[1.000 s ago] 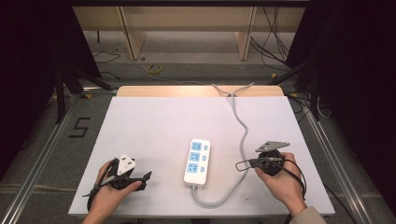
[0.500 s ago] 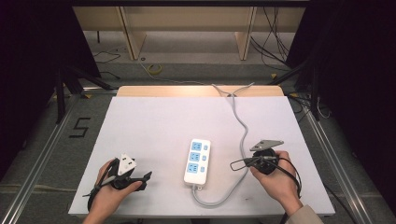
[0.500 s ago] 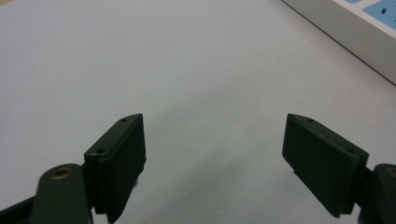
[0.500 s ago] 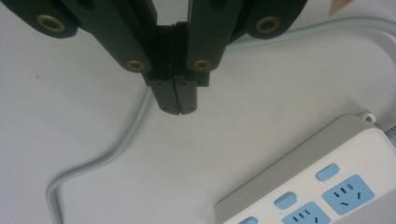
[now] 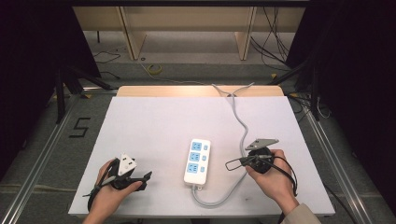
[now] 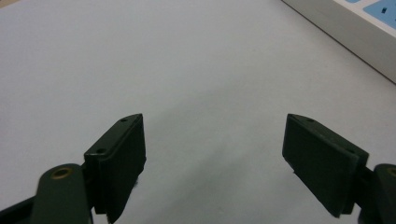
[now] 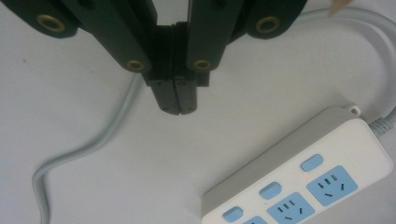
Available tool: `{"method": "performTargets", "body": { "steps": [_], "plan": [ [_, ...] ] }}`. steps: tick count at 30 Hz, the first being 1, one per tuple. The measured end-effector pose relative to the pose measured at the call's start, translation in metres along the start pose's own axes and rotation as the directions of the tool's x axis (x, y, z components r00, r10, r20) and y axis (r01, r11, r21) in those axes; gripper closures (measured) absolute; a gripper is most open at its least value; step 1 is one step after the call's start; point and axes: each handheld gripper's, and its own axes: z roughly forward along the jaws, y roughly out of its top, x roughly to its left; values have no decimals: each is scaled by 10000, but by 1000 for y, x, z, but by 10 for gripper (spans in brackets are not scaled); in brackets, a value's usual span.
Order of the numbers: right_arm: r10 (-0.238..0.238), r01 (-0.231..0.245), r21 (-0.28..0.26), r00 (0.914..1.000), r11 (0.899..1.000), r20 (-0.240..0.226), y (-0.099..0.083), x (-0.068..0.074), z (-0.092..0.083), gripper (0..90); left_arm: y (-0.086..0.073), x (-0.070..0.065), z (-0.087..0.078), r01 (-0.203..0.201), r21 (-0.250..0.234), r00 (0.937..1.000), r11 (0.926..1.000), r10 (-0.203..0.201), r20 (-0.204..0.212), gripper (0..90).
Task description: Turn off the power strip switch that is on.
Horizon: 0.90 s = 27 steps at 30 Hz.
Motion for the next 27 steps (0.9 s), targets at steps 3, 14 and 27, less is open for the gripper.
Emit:
{"method": "performTargets", "body": {
  "steps": [3,14,27],
  "plan": [
    [-25,25,19,10000,10000,-32,1,1,1,900,0,0,0,-15,7,10000,10000,15,-2,213],
    [-204,205,6,9997,9998,-143,7,7,3,900,0,-1,0,-40,5,10000,10000,40,-3,213],
    [-400,400,-6,9988,9992,-284,14,14,6,900,0,-2,1,-81,-7,10000,10000,81,-3,213]
  ]
}}
